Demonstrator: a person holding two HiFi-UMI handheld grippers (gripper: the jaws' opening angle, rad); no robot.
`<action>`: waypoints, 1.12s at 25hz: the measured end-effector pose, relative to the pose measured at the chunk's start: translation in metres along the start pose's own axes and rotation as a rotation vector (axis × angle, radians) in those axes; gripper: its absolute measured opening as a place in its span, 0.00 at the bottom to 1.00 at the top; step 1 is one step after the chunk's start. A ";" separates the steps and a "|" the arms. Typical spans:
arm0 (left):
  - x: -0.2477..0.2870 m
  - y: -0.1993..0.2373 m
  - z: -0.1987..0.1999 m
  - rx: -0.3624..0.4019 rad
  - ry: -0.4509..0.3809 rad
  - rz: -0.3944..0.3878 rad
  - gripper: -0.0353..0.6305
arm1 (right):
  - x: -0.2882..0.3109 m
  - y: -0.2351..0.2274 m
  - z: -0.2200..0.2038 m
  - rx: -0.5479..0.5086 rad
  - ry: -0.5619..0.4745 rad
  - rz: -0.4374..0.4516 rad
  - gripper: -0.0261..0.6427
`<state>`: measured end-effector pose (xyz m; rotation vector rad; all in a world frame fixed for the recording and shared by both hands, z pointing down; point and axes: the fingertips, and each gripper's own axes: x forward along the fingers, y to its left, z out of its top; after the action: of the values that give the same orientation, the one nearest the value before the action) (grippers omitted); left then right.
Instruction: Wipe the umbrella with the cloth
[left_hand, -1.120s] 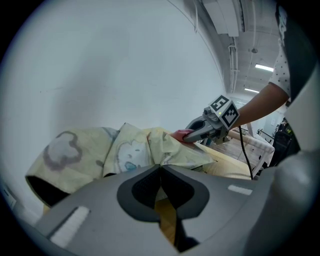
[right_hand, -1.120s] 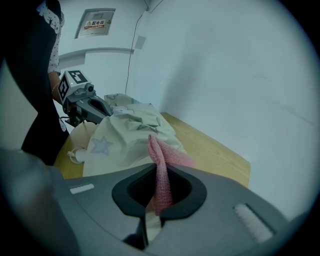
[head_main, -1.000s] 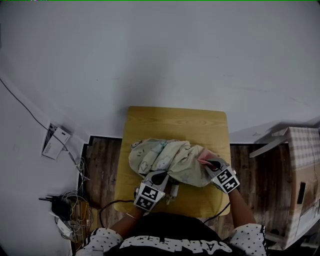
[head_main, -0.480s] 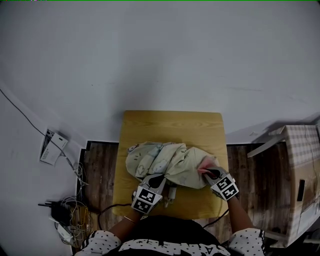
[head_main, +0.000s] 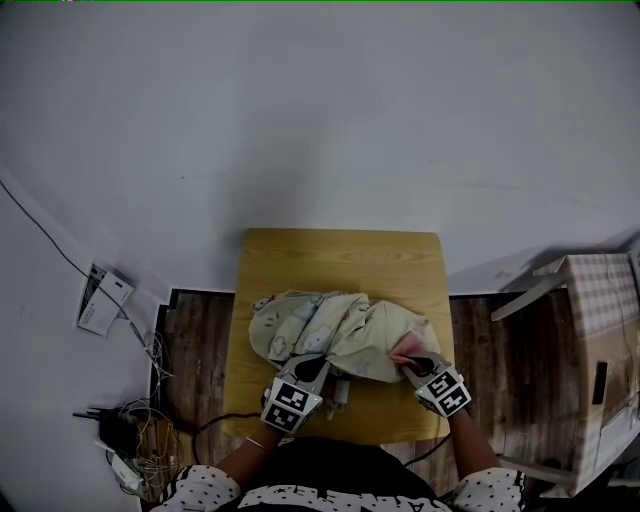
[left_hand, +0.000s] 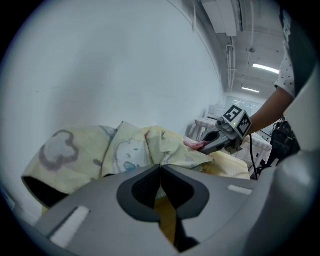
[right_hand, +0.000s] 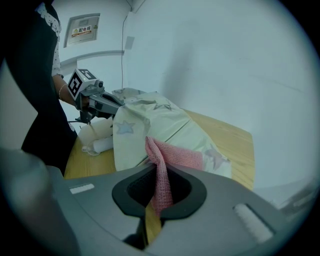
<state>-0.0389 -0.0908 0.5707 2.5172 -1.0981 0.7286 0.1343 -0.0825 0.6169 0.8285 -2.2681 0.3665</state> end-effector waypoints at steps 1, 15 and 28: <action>0.000 0.000 0.000 0.001 0.000 0.000 0.06 | 0.000 0.002 0.000 0.008 -0.004 0.001 0.09; 0.000 0.000 -0.001 0.003 -0.007 -0.006 0.06 | -0.002 0.039 -0.004 0.052 -0.016 0.098 0.09; -0.004 -0.008 0.006 0.009 -0.033 -0.041 0.07 | -0.023 0.023 0.046 0.190 -0.252 0.030 0.09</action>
<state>-0.0334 -0.0861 0.5630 2.5596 -1.0535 0.6854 0.1090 -0.0759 0.5670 0.9849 -2.5096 0.5230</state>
